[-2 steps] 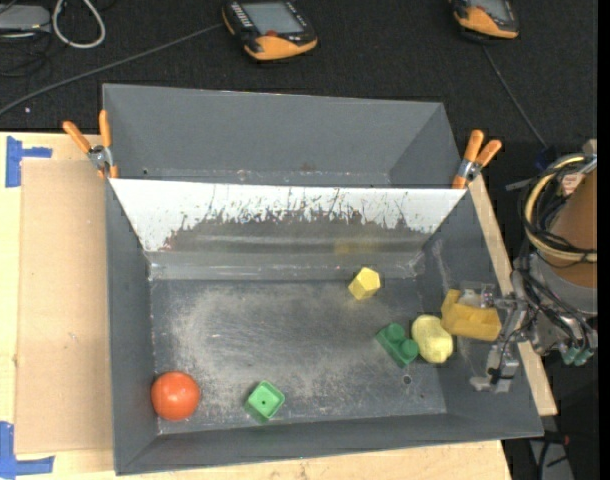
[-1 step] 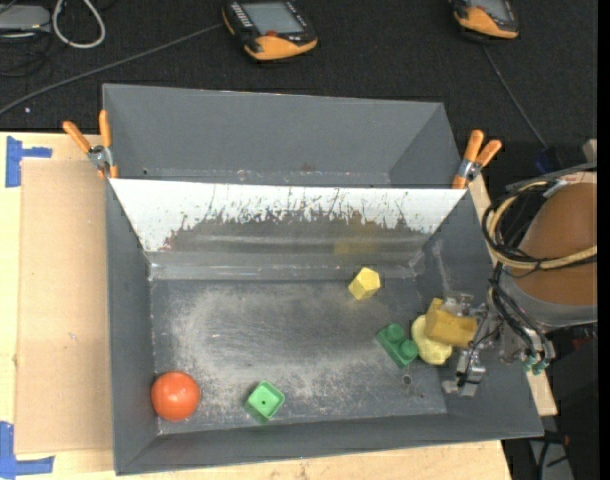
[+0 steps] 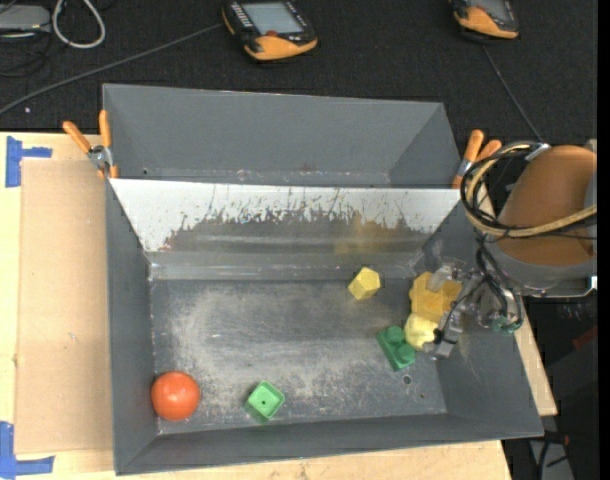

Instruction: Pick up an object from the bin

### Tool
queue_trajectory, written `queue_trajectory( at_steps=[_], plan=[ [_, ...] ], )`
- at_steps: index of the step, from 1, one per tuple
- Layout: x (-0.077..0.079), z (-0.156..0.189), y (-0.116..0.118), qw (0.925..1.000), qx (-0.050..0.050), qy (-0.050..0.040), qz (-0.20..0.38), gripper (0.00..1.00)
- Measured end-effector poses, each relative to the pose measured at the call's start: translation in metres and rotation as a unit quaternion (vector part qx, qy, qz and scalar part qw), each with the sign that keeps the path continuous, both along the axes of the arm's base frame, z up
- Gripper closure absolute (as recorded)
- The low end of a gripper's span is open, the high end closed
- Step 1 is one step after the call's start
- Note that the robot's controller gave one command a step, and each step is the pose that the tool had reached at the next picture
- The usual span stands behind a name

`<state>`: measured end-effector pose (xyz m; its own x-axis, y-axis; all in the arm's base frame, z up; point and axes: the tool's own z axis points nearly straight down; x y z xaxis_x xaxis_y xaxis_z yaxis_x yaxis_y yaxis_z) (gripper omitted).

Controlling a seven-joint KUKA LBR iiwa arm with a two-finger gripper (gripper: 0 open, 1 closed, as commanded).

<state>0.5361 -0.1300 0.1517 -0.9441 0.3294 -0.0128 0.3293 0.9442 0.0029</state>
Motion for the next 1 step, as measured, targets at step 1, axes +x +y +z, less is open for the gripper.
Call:
queue_trajectory(
  at_steps=[1],
  plan=[
    [-0.0357, -0.0404, 0.0262, 0.999, 0.003, 0.0093, -0.043, 0.0]
  ],
)
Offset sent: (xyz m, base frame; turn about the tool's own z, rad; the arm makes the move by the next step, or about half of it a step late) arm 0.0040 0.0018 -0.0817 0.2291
